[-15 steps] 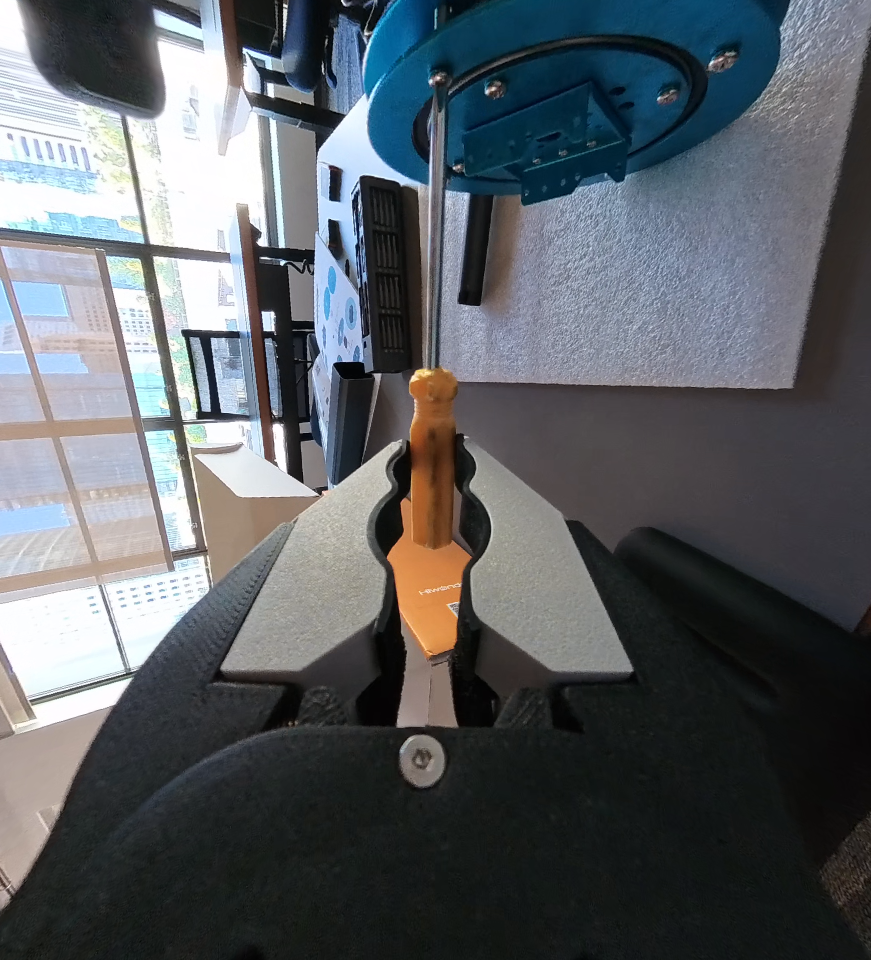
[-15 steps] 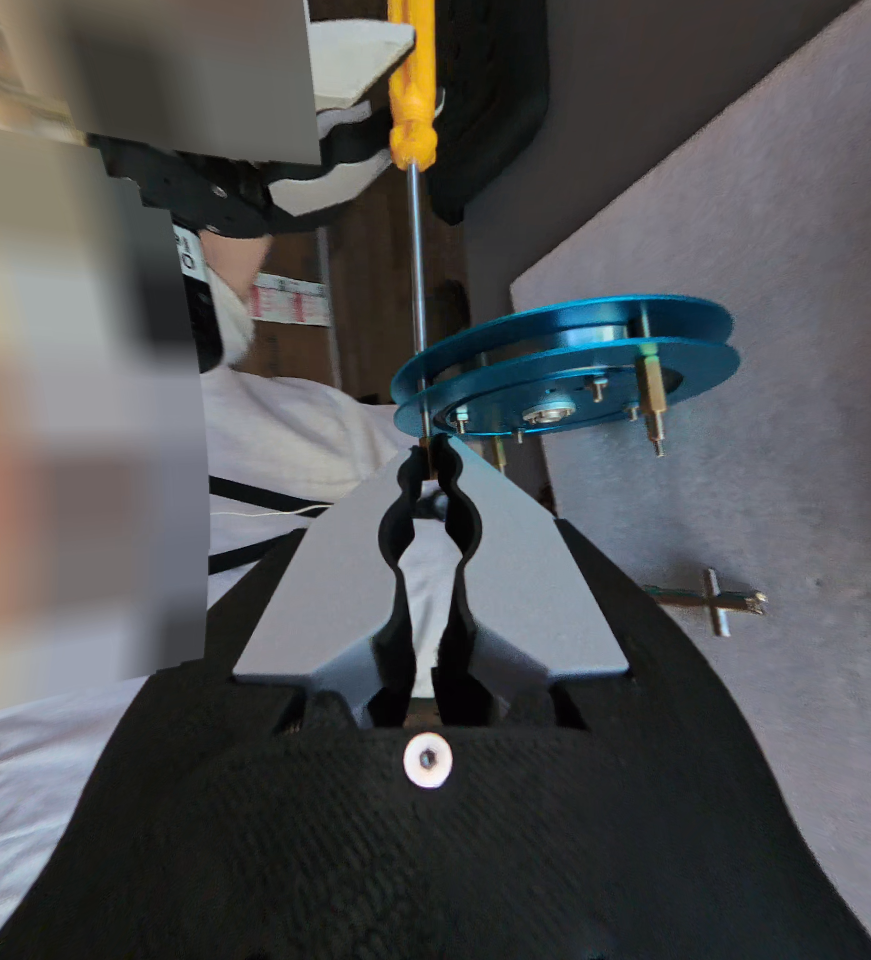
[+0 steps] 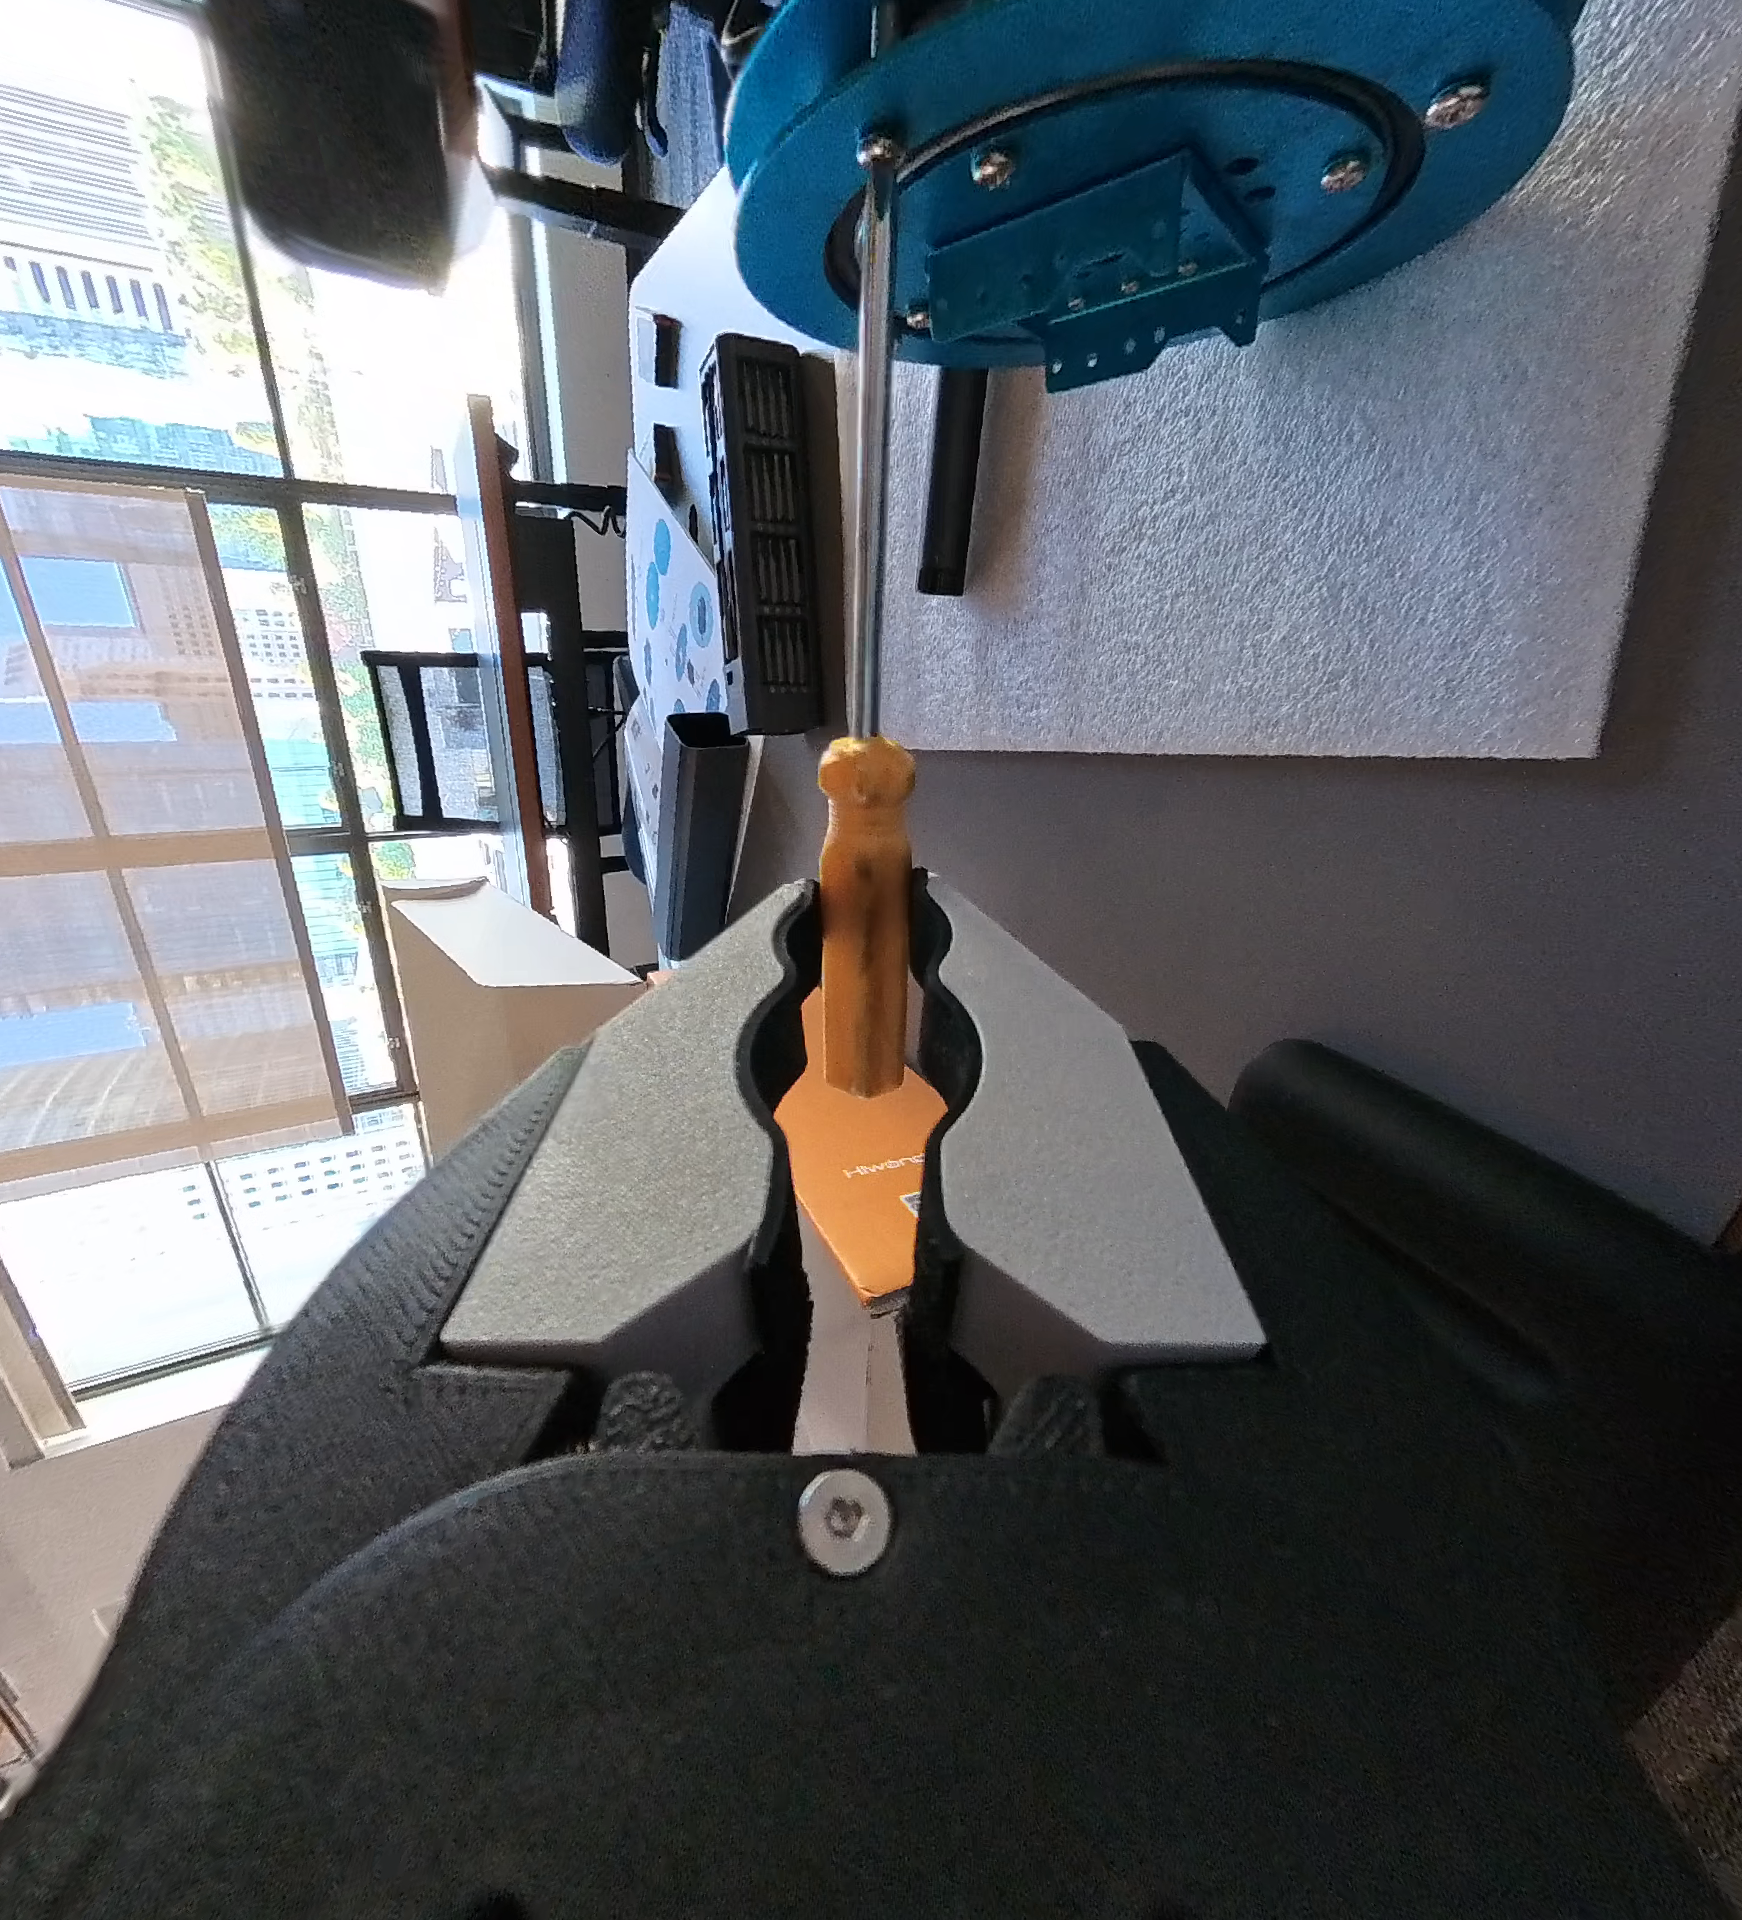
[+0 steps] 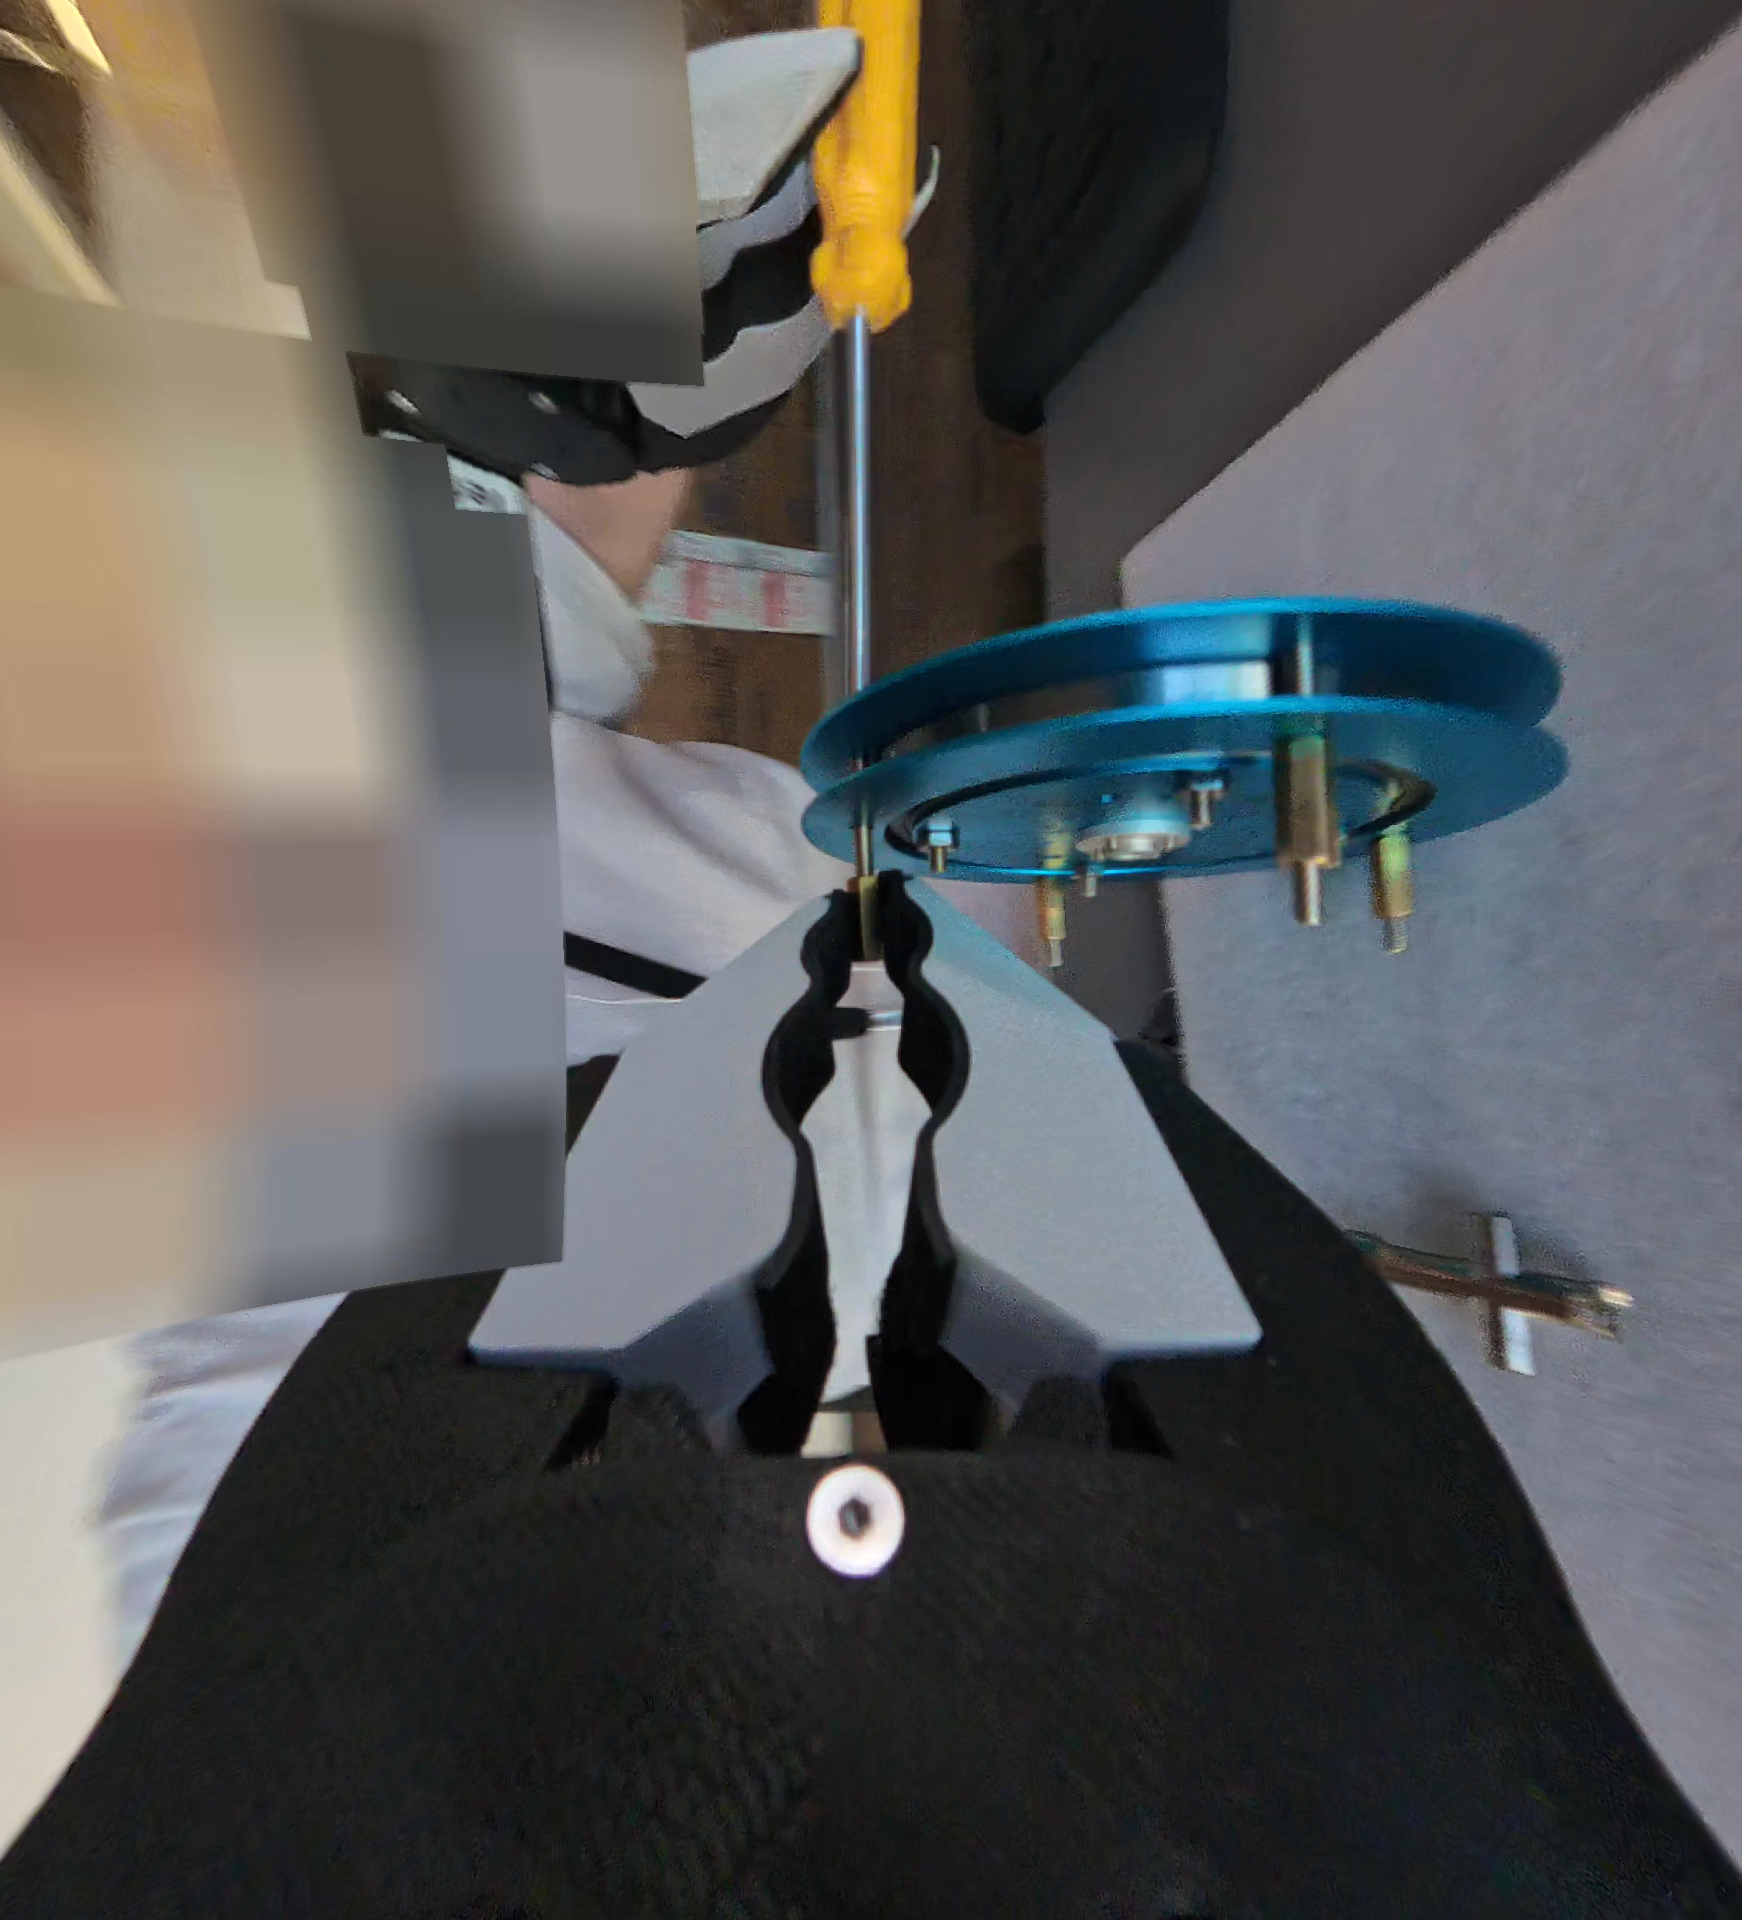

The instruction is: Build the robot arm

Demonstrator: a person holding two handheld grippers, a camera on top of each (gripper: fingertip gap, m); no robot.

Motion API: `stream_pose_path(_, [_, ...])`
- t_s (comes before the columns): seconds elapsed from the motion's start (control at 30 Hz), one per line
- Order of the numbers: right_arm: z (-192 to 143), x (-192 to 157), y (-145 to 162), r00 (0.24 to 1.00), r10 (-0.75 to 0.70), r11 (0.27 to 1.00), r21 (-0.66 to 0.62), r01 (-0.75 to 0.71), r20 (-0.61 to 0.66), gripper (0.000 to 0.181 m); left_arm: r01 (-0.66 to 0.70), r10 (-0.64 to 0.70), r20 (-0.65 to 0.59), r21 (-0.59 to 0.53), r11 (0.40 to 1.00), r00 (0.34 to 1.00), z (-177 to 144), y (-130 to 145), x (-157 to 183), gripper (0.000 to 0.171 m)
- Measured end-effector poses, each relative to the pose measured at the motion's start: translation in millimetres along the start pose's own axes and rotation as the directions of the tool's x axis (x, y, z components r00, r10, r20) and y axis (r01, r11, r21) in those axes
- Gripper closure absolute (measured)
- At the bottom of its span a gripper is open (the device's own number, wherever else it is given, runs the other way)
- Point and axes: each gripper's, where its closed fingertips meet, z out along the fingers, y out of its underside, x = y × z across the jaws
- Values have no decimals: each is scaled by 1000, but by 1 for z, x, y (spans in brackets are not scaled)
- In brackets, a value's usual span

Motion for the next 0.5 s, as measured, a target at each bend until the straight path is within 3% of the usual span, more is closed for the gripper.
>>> stream_pose_path(0.03, [-1, 2, -1, 994, -79, 997, -12, 79, -81, 177, 5, -5, -5, -1, 1000, 1000, 0, 0, 0, 156])
stream_pose_path(0.13, [-3, 6, 0, 915, -270, 963, -86, 256, -299, 178, 6, -6, -12, -1, 1000, 1000, 1, -1, 0, 157])
stream_pose_path(0.27, [-6, 11, -1, 725, -459, 885, -196, 422, -513, 177, -1, 1, -8, -3, 1000, 1000, 1, -3, -2, 156])
stream_pose_path(0.33, [-9, 14, -2, 599, -530, 838, -261, 480, -600, 177, 3, -3, -11, -1, 1000, 1000, 1, -4, -2, 156])
stream_pose_path(0.5, [-20, 20, -8, 198, -639, 700, -456, 549, -743, 177, 7, -7, -16, -2, 1000, 1000, 3, -6, -1, 157])
